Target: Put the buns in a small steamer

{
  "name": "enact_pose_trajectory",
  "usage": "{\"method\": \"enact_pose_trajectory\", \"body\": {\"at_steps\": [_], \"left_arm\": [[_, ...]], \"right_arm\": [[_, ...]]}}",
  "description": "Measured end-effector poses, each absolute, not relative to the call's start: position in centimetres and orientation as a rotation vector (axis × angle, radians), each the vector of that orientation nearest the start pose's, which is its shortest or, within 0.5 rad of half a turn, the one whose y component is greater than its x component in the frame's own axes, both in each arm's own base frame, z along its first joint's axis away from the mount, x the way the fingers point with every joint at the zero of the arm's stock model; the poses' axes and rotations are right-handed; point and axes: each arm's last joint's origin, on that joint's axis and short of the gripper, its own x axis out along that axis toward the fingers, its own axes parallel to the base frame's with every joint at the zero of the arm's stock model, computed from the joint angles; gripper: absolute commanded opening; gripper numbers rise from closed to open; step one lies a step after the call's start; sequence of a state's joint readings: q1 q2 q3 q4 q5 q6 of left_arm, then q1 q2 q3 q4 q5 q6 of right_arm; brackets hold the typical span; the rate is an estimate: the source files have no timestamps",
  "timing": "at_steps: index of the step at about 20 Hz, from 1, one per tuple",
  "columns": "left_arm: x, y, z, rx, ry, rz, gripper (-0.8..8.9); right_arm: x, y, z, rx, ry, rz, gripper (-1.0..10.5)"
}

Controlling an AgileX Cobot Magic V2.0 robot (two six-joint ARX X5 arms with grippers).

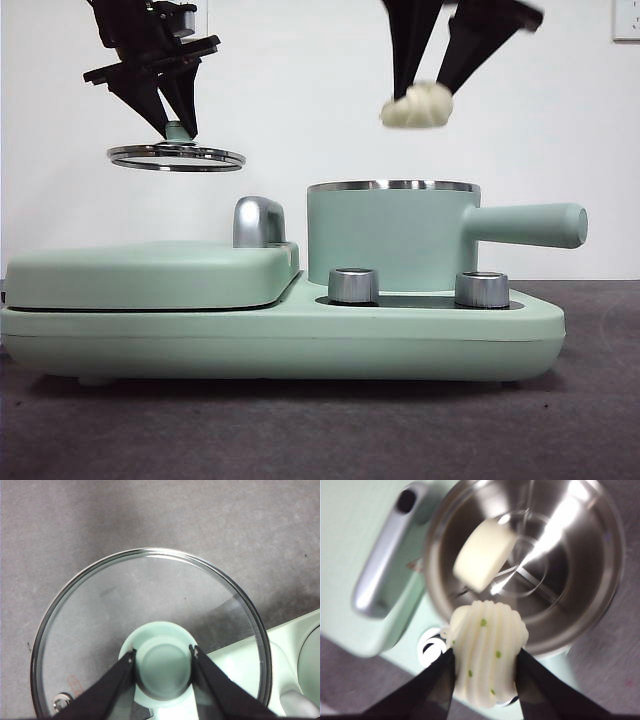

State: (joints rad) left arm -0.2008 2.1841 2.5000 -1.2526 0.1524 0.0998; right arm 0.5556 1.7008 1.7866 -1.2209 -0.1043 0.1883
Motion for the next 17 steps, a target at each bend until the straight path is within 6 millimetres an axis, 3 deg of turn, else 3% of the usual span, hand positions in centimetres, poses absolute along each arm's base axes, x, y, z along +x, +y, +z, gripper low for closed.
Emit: {"method": "enact_pose_trajectory", "body": {"at_steps": [3, 7, 12, 17], "left_arm": [[43.4, -9.3, 37.5, 0.108, 0.925, -0.370, 0.49], [43.4, -9.3, 37.5, 0.107, 0.925, -0.370, 0.49], [43.4, -9.3, 37.5, 0.106, 0.925, -0.370, 0.49], [43.4, -9.3, 37.5, 0.105, 0.926, -0.369, 0.49]], "right_arm": [[31.2, 18.2, 34.4, -0.109, 1.202, 0.455, 1.7], [33.6, 18.6, 31.0, -0.139, 1.288, 0.398, 1.7], [34.6, 19.1, 28.9, -0.153, 1.344, 0.385, 1.7], [34.9, 19.2, 28.6, -0.155, 1.341, 0.383, 3.1]]}}
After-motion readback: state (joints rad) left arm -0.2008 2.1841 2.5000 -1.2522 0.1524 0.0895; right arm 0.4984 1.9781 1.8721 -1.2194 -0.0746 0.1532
